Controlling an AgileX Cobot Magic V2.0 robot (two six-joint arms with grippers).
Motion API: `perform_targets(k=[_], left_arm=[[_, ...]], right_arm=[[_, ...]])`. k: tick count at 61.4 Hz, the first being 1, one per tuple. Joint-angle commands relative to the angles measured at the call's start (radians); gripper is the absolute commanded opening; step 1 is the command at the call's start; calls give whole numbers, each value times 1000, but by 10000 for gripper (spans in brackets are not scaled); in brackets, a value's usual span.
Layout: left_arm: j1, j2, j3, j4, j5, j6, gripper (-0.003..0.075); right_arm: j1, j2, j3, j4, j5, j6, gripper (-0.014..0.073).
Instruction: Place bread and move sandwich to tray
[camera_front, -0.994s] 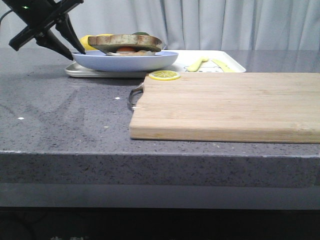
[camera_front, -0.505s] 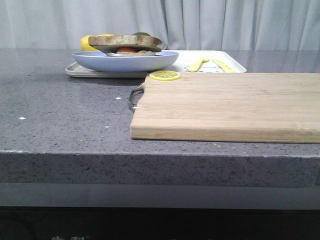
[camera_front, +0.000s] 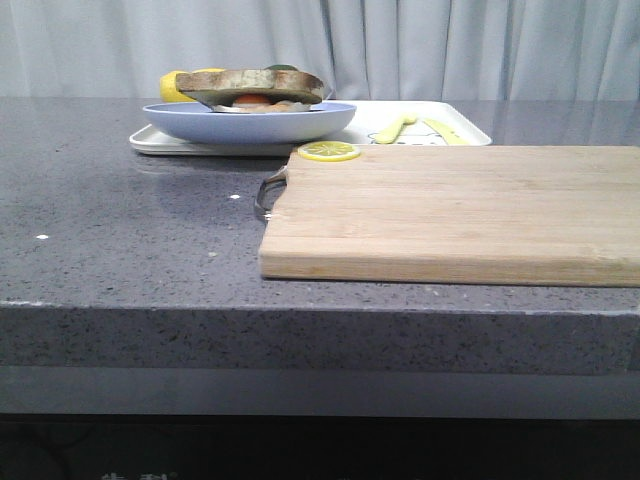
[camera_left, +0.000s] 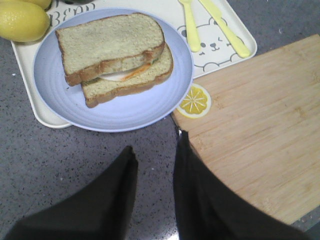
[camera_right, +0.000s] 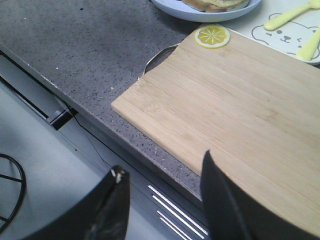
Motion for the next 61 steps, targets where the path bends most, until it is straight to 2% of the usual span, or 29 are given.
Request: perform_targets(k=[1, 16, 35, 49, 61], left_arm=[[-37, -118, 95, 17, -122, 4, 187], [-68, -376, 436, 52, -237, 4, 187], [-68, -707, 759, 111, -307, 6, 187], [-68, -910, 907, 116, -288, 10, 187], [-68, -1027, 951, 178, -294, 32, 187]], right_arm=[[-4, -1, -24, 4, -61, -2, 358], [-4, -1, -24, 4, -61, -2, 358], [-4, -1, -24, 4, -65, -2, 358], [-4, -1, -24, 4, -32, -2, 358], [-4, -1, -24, 4, -12, -2, 358]])
